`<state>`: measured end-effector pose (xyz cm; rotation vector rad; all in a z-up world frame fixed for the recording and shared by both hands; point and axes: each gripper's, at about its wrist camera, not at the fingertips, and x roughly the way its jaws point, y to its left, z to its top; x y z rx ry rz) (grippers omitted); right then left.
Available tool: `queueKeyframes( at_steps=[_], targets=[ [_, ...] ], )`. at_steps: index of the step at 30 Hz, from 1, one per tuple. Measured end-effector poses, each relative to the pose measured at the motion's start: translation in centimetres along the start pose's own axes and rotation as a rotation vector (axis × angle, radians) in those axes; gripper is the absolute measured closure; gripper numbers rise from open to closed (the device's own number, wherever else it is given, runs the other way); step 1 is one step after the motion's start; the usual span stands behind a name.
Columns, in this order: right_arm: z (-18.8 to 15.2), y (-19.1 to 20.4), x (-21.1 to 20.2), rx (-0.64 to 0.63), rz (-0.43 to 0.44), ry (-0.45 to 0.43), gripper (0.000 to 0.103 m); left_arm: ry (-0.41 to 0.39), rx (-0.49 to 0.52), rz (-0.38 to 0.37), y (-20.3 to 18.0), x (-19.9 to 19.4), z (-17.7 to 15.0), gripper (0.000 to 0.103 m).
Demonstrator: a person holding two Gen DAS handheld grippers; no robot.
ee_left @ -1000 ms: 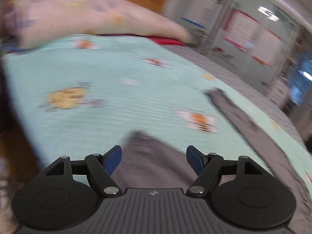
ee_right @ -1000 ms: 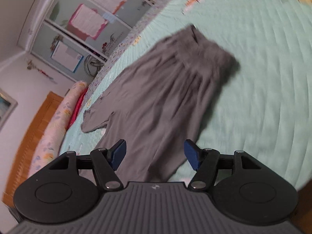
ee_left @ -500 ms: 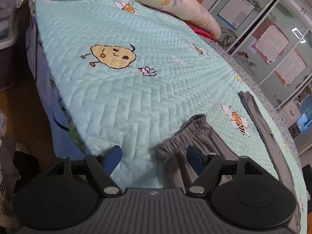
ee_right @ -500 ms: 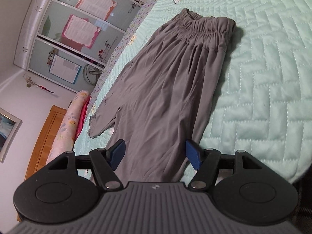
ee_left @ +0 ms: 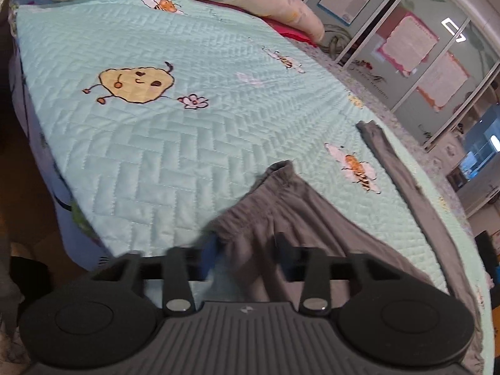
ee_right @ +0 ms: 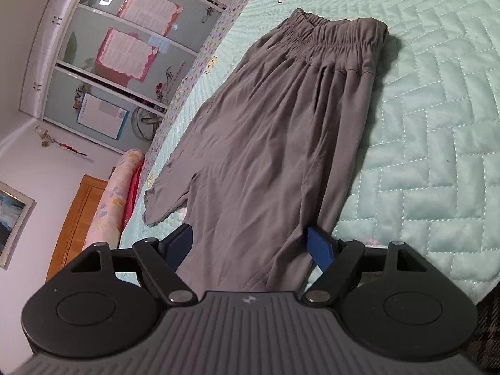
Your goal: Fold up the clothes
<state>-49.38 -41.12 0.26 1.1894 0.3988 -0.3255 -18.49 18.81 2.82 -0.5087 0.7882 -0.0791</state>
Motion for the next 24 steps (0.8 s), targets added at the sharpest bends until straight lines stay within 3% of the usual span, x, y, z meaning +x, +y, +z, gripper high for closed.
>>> queueKeyframes(
  at_steps=[5,13,18,20,22,24],
  targets=[
    [-0.3,0.1,-2.0,-0.008,-0.069,-0.034,0.025,-0.006,-0.050,-0.002,0.4,0.0,-0.2,0.069],
    [-0.7,0.0,-1.3,-0.060,-0.137,-0.042,0.025,-0.003,0.038,0.058,-1.2,0.5,-0.3,0.067],
    [-0.6,0.1,-0.5,-0.099,-0.128,-0.038,0.028,-0.004,0.170,0.146,-3.2,0.9,-0.9,0.069],
    [-0.7,0.3,-0.4,-0.122,-0.149,-0.033,0.043,-0.002,0.206,0.174,-3.8,1.1,-1.0,0.072],
    [-0.7,0.2,-0.3,-0.128,-0.168,-0.010,0.090,0.003,0.223,0.186,-4.1,1.2,-0.9,0.076],
    [-0.9,-0.6,-0.2,-0.093,-0.160,0.006,0.101,0.006,0.237,0.198,-4.4,1.2,-0.9,0.080]
  ],
)
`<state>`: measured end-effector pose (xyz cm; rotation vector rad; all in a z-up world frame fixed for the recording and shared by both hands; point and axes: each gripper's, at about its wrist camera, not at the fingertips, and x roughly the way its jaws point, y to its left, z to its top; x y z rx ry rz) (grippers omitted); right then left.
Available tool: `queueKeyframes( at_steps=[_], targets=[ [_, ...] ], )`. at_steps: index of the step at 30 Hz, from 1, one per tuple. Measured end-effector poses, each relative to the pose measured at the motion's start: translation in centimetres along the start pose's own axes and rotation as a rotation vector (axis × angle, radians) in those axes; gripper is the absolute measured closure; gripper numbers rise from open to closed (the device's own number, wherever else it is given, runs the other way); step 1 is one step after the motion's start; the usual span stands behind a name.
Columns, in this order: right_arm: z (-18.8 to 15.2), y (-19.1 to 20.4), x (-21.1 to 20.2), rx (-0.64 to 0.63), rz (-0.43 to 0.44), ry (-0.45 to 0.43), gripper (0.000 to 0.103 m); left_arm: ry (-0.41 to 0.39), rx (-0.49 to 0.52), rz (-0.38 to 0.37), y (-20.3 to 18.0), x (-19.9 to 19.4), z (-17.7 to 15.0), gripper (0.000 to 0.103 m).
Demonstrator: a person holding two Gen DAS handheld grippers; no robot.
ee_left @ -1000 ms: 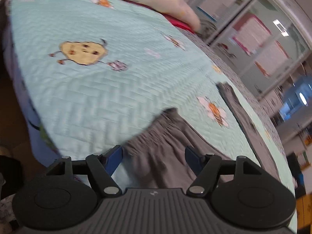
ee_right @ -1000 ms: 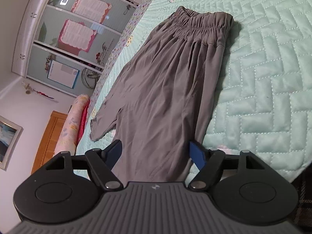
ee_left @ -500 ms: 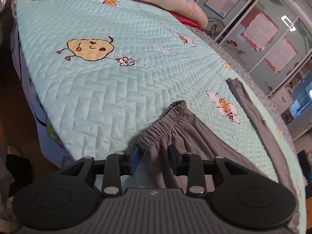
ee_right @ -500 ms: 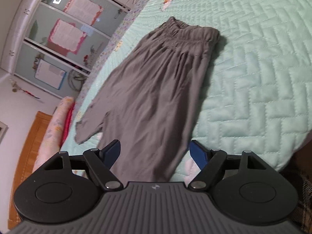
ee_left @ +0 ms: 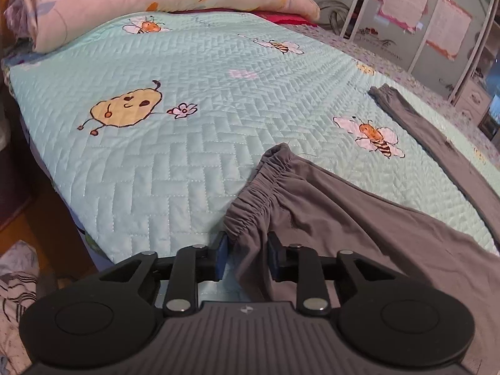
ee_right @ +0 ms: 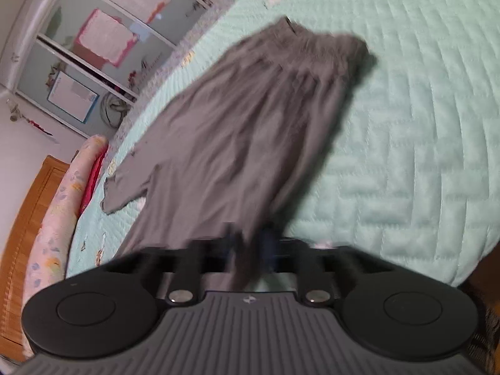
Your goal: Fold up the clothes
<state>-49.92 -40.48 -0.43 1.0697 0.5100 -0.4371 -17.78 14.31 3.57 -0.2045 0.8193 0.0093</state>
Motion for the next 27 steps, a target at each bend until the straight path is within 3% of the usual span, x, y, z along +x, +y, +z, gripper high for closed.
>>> queueKeyframes(
  at_steps=[2,10,17,22,24,27],
  targets=[
    [-0.3,-0.6,-0.2,0.015,0.013,-0.014,0.103,0.001,0.019,0.006,-0.2,-0.2,0.0,0.085],
    [-0.7,-0.8,-1.5,-0.022,0.003,-0.028,0.103,0.000,0.060,0.043,-0.6,-0.8,-0.3,0.086],
    [-0.8,-0.4,-1.8,-0.053,-0.030,-0.020,0.100,0.003,0.049,0.058,-0.4,-0.6,-0.4,0.079],
    [-1.1,1.8,-3.5,-0.132,-0.124,-0.062,0.074,0.006,0.034,0.073,0.0,-0.8,-0.3,0.073],
    [-1.2,3.1,-4.5,-0.191,-0.160,-0.103,0.070,0.006,0.034,0.082,0.1,-1.0,-0.3,0.072],
    [-1.5,5.5,-5.1,-0.299,-0.127,-0.140,0.063,-0.006,0.054,0.098,-0.2,-1.5,-0.3,0.073]
  ],
)
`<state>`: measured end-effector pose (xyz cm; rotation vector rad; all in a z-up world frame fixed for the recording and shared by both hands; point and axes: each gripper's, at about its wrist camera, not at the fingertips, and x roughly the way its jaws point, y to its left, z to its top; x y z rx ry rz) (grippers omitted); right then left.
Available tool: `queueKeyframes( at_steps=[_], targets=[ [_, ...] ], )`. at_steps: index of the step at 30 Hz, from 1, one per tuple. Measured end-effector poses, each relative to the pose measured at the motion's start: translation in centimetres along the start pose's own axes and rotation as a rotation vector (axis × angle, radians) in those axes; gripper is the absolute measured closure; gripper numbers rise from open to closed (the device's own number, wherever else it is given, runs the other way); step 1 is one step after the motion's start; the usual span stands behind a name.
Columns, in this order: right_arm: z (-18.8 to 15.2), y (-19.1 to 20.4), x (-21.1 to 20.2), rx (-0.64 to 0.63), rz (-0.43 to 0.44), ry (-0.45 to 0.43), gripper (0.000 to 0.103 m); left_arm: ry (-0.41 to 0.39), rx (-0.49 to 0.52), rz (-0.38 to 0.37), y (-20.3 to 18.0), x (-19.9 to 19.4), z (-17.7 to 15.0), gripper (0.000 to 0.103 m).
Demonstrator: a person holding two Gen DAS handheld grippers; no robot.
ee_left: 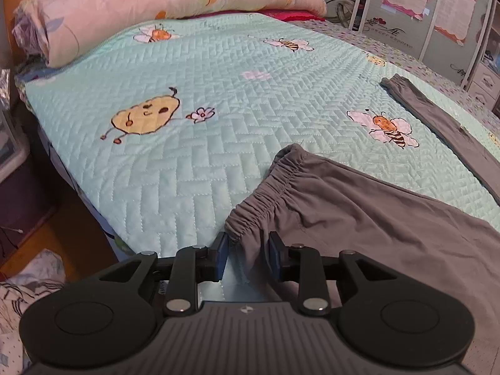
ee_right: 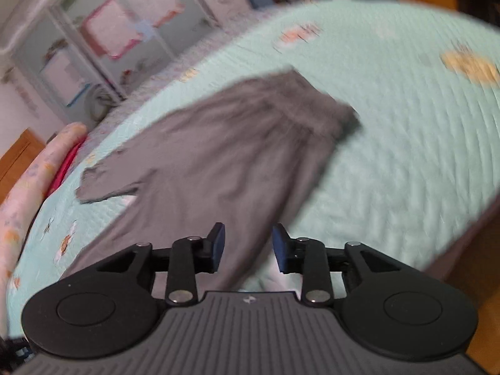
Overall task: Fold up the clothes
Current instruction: 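Open both grippers to release the trousers flat on the quilt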
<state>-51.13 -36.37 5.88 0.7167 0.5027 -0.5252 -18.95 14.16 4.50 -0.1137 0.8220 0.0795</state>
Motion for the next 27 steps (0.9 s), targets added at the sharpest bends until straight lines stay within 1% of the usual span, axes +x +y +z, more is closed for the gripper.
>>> queueKeyframes(
  at_steps=[4,6,7,9,10,13,16,18,22,25,26,27],
  targets=[
    [0.2,2.4,1.1,-0.051,0.095,0.010,0.062,-0.003,-0.006,0.011,0.0,-0.7,0.1,0.073],
    [-0.1,3.1,2.1,-0.043,0.141,0.041,0.061,-0.001,-0.017,0.016,0.1,-1.0,0.1,0.073],
    [-0.5,3.0,2.7,-0.035,0.148,0.066,0.061,-0.003,-0.020,0.021,0.2,-1.3,0.1,0.073],
    [-1.3,2.5,3.9,-0.017,0.137,0.124,0.060,-0.009,-0.023,0.032,0.4,-1.9,0.1,0.073],
    [-1.7,2.2,4.5,-0.008,0.131,0.154,0.057,-0.014,-0.019,0.038,0.3,-2.2,0.1,0.073],
    [-2.0,1.6,4.5,0.007,0.132,0.177,0.058,-0.032,0.005,0.046,-0.4,-3.4,0.3,0.074],
    [-2.2,1.0,4.0,0.020,0.136,0.189,0.057,-0.069,0.054,0.018,-2.2,-5.1,0.7,0.074],
    [-1.9,1.1,3.4,0.015,0.146,0.179,0.056,-0.096,0.095,-0.016,-3.9,-6.2,0.8,0.074],
    [-1.7,1.9,3.2,-0.009,0.189,0.168,0.051,-0.098,0.190,-0.120,-7.9,-7.3,0.3,0.073],
    [-1.8,2.5,3.2,-0.028,0.214,0.170,0.046,-0.066,0.276,-0.149,-10.7,-6.5,-0.9,0.073],
    [-2.0,2.5,3.3,-0.029,0.209,0.178,0.046,-0.055,0.305,-0.158,-11.6,-6.2,-1.3,0.073],
    [-2.4,2.2,3.6,-0.025,0.194,0.194,0.046,-0.032,0.328,-0.152,-12.3,-5.7,-1.8,0.072]
  ],
)
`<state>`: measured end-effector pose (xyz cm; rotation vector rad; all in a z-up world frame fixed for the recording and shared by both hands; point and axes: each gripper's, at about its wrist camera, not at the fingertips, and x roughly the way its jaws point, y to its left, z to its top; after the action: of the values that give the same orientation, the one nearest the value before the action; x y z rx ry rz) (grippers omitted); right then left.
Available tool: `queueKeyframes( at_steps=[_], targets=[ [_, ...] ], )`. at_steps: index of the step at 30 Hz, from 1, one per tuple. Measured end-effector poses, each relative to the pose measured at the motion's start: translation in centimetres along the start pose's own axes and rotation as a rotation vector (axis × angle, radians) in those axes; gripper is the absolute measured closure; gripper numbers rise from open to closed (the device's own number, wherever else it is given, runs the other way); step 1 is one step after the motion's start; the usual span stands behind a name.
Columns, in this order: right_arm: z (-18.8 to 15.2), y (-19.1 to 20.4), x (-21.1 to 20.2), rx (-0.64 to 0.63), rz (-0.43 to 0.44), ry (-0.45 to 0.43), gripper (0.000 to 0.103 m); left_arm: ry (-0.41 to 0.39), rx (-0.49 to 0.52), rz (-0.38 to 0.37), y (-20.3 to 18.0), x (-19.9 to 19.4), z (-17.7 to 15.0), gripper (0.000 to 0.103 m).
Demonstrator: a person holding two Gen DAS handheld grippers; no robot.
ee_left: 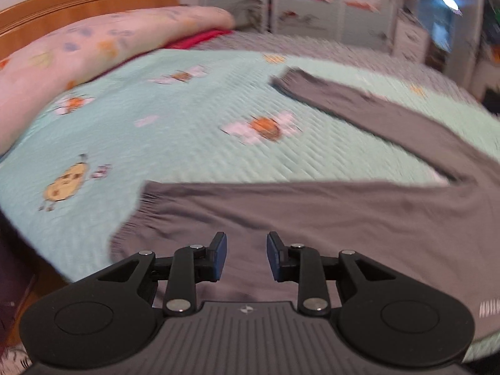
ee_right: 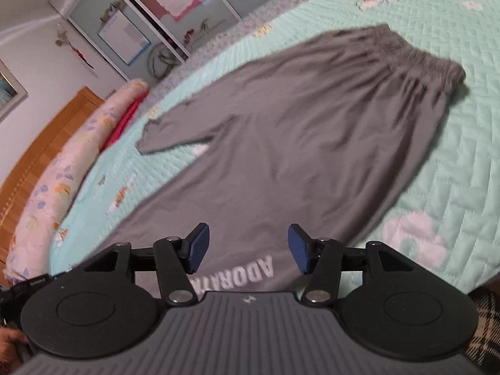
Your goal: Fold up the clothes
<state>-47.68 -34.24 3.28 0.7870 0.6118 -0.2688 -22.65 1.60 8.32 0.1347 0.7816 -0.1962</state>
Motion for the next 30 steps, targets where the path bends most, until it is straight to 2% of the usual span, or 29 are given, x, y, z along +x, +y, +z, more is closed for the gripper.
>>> queueKeyframes(
  at_steps=[5,9,12,14,17,20,22,26,28,30],
  targets=[
    [-1.0,-0.1,-0.3,-0.005,-0.024,0.022,0.046,0.106,0.082,-0.006,-2.4,3.1,-1.6,0.072],
    [0.2,2.1,-0.8,-0.061,0.007,-0.012,0.046,0.109,0.099,-0.004,-2.5,3.8,-2.1,0.071],
    [0.8,4.4,-0.1,-0.150,0.029,-0.047,0.041,0.113,0.087,-0.010,-2.2,4.0,-1.9,0.070],
    [0.5,5.0,1.7,-0.183,0.046,-0.010,0.036,0.115,0.091,-0.008,-2.3,4.2,-1.8,0.070],
    [-1.0,4.8,4.0,-0.180,0.010,0.106,0.036,0.117,0.101,-0.004,-2.5,4.3,-1.7,0.070],
    [-1.8,5.1,3.0,-0.192,0.017,0.092,0.037,0.123,0.096,-0.012,-2.4,4.5,-1.6,0.070],
    [-1.2,5.2,2.4,-0.161,0.053,0.083,0.045,0.124,0.098,-0.013,-2.4,4.6,-1.4,0.070],
    [-0.5,7.0,2.4,-0.215,0.105,0.046,0.046,0.123,0.100,-0.009,-2.5,4.7,-1.5,0.069],
    [-1.1,7.6,3.2,-0.233,0.132,0.075,0.046,0.121,0.105,-0.008,-2.5,4.8,-1.5,0.069],
    [-2.1,7.2,4.9,-0.221,0.140,0.158,0.046,0.121,0.106,-0.010,-2.4,4.9,-1.5,0.069]
  ],
)
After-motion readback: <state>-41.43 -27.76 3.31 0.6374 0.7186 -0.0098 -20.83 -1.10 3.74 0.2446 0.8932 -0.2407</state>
